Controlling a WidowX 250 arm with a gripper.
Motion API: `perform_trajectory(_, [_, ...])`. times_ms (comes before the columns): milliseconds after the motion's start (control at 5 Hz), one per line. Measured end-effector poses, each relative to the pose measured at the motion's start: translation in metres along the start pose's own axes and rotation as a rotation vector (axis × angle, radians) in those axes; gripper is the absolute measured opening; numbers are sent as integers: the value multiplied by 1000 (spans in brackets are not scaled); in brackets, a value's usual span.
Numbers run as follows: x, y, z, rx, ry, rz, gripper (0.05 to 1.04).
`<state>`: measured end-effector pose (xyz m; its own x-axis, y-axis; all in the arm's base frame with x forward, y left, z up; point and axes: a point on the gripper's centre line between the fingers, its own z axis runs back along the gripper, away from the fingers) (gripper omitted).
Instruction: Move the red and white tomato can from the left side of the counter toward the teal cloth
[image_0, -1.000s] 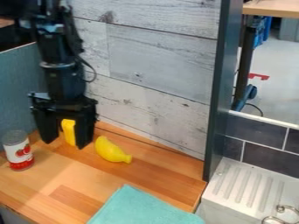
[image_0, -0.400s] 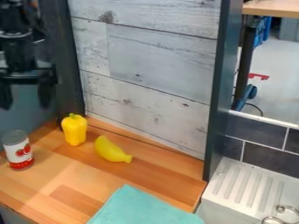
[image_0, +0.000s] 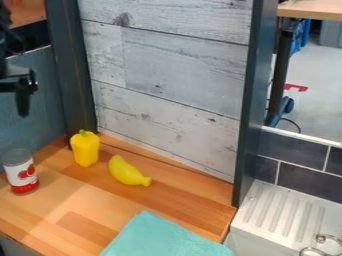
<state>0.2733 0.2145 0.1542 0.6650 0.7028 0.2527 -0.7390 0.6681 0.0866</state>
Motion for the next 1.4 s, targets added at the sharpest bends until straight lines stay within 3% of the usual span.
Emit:
perform_trajectory(400, [17,1,-34,5,-29,131,1000])
perform_trajectory(800, [28,-2,-66,29,-16,246,1000])
perform_trajectory(1400, [41,4,-89,115,9,237,1000])
